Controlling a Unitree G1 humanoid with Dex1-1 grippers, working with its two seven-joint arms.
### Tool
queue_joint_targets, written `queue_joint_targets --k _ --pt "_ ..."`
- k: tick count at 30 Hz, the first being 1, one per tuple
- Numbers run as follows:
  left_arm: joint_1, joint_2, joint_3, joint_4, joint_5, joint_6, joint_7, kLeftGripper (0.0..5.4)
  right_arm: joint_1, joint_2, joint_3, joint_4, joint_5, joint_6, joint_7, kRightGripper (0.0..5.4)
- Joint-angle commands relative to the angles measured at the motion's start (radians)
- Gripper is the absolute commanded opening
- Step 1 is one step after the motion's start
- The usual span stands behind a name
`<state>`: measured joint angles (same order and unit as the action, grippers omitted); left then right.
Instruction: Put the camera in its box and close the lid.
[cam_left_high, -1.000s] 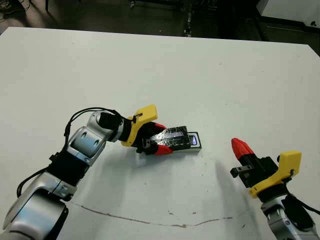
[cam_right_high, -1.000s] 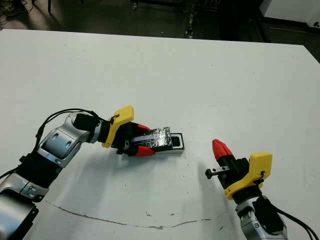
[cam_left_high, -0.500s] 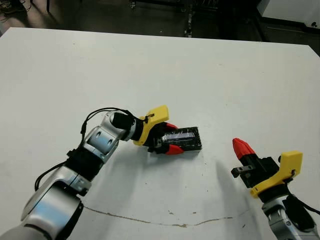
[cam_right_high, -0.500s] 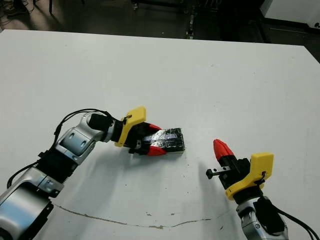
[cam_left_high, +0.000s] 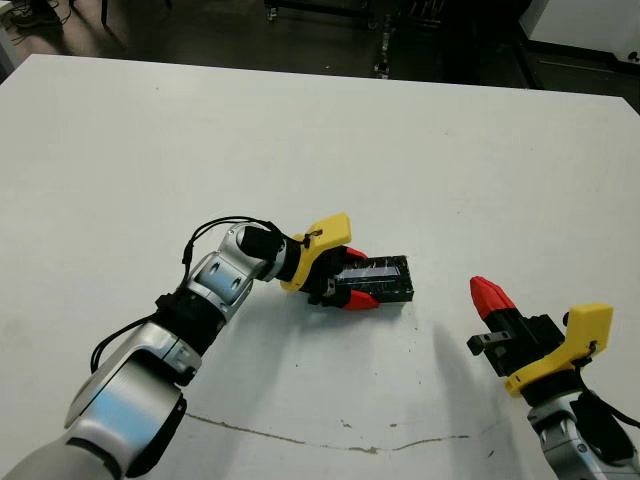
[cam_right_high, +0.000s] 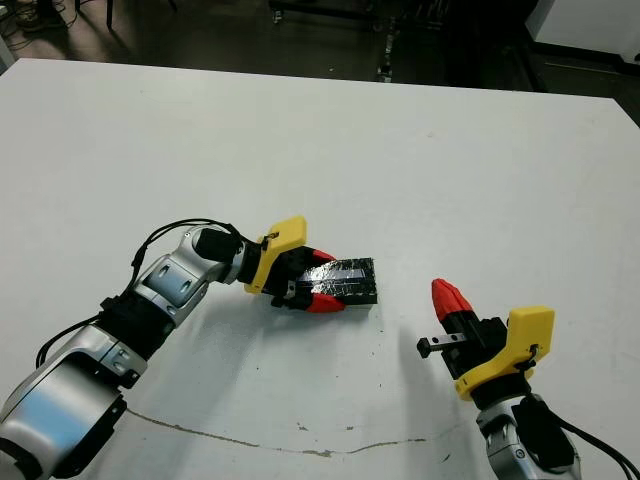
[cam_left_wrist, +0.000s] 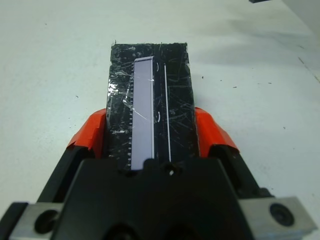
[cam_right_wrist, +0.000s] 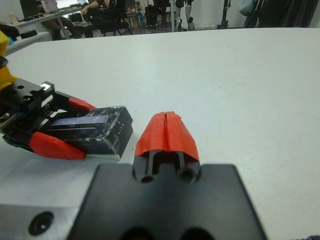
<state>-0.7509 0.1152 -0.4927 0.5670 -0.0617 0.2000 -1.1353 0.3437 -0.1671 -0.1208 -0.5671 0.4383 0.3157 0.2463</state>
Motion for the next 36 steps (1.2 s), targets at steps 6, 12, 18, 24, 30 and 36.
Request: queue_joint_targets --k 6,12,18,24,30,36 --pt "0.030 -0.132 -0.120 0.048 0.065 0.058 -0.035 3.17 0.001 -0.014 -0.010 0.006 -0.009 0.008 -0.003 0.00" --pt "0.008 -0.113 -0.171 0.024 0.143 0.116 -0.022 3.17 0.002 -0.015 -0.013 -0.001 -0.007 0.016 -0.010 0.00" --pt "-0.002 -0.107 -0.219 -0.032 0.169 0.278 0.006 3.17 0.000 -0.014 -0.011 -0.002 -0.009 0.017 -0.013 0.00" --pt "0.029 -0.082 -0.257 -0.124 0.198 0.316 0.059 3.46 0.002 -0.010 -0.011 0.001 0.001 0.015 -0.009 0.00" --pt "0.074 -0.039 -0.266 -0.194 0.228 0.245 0.106 4.16 0.006 -0.012 -0.008 0.005 -0.011 0.003 -0.004 0.00" --pt "0.103 0.014 -0.256 -0.219 0.236 0.190 0.107 4.85 0.009 -0.006 -0.005 0.005 -0.006 0.003 -0.004 0.00"
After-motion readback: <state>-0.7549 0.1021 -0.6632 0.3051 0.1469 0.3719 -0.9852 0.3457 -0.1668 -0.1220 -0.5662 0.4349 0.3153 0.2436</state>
